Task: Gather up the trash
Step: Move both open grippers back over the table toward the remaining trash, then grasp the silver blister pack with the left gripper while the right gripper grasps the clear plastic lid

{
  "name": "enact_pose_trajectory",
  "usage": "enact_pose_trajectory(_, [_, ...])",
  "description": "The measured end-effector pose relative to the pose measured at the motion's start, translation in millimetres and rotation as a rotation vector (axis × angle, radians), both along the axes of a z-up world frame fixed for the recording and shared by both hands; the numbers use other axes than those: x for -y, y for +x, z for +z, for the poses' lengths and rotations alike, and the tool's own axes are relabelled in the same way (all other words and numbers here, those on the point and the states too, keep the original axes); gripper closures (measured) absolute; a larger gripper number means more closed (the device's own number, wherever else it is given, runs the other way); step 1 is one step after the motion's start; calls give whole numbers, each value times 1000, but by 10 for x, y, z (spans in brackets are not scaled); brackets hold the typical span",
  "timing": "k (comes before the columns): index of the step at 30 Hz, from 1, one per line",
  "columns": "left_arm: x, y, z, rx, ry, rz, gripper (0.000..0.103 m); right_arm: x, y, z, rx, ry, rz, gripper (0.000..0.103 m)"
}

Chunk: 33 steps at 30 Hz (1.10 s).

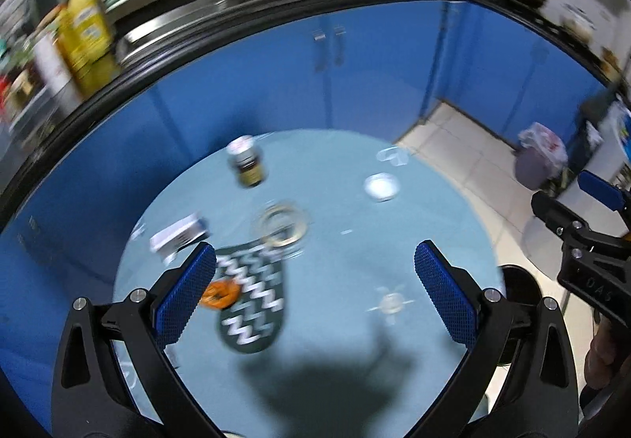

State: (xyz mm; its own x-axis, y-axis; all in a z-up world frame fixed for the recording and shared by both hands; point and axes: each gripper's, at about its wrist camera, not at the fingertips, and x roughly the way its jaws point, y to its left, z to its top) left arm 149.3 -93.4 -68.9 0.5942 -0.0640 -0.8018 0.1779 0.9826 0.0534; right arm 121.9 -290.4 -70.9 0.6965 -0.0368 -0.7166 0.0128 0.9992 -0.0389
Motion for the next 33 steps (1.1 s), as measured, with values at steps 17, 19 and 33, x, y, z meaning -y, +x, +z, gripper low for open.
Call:
enact_pose_trajectory(17, [-1641,-84,-1026,-206,52,348,4,-1499,757,-798,-148,-42,329,24])
enact_pose_trajectory(19, [-1681,-105,-1133,-228,56,360,4,-1654,861,-912,-160,-67,372,25])
enact_pose_trajectory(33, [-2070,-41,-1611,-339,-41,405,19,-2130,1442,-1481,-311,-87,487,24])
